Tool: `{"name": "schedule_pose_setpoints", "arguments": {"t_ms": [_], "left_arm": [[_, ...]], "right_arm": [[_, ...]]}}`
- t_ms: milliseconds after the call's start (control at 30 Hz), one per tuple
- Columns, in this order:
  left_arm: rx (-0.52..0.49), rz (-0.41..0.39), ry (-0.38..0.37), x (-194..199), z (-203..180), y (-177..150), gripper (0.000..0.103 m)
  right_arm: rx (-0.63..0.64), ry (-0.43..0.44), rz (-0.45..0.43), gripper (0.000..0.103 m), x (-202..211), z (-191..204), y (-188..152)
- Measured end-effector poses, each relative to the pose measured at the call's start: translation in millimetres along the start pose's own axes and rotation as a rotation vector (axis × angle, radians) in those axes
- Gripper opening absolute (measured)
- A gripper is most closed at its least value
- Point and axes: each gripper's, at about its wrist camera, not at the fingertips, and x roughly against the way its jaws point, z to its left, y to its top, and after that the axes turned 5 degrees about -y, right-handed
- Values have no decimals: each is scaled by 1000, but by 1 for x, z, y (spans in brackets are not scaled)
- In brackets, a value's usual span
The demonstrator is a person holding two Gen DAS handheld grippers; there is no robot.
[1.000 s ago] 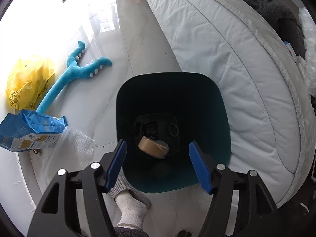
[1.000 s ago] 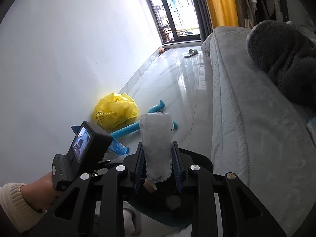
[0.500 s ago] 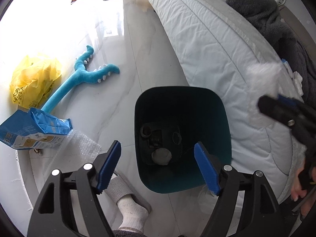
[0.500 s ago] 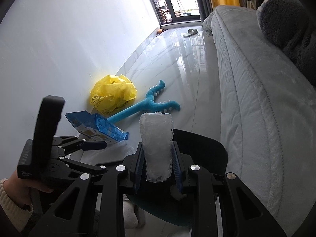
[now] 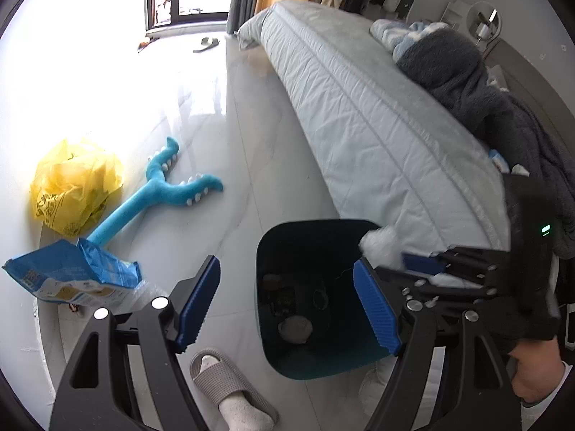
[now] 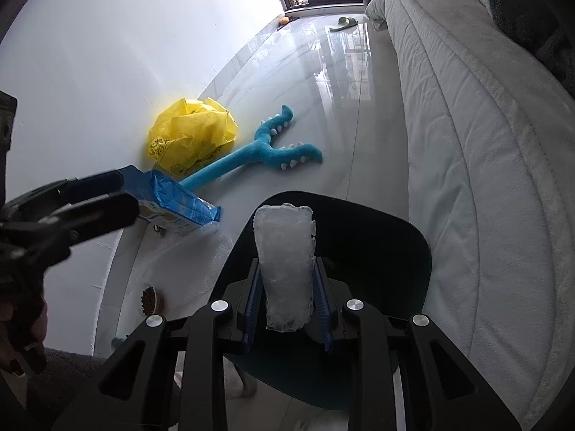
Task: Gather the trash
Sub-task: 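Open the left tool over the bin while the right tool releases the bubble-wrap roll, then move both tools back over the bed toward the bubble wrap and black piece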
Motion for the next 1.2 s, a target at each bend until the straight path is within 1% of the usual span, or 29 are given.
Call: {"name": "schedule_pose_setpoints", "arguments": {"t_ms": [200,267,400,467,500,533,633,800,967,1100,1133,1200], "left_arm": [[-1,-86,-38,18,-8,8,77],[-11,-109,-50,22,-13,10,75],[-35,-160,-60,31,-23,13,71],[-49,-191,-60,36,-29,15,71],[-55,-202,-59,38,-31,15,71],[-62,-217,-57,40,-34,16,70],[-74,-261,-50,46,-41,18,70],[-74,-319,-47,58,-50,24,70],[-106,-375,-25,68,-69,28,71],[-125,-387,-33,66,-85,29,71],[-133,-386,-37,64,-91,29,72],[-143,-384,-44,62,-100,29,73]], "right_arm": [[10,-13,72,30,-15,-3,-12],[8,-17,90,30,-18,-4,-16],[4,-26,106,30,-18,-7,-18],[1,-25,107,34,-16,-8,-18],[0,-25,105,39,-15,-8,-18],[0,-25,104,41,-14,-8,-19],[-1,-21,97,41,-9,-8,-20],[7,-17,63,43,10,-10,-21],[13,-21,-1,48,38,-15,-19],[15,-36,-62,49,62,-24,-20],[17,-43,-77,52,69,-27,-20],[38,-83,-112,54,82,-32,-21]]}}
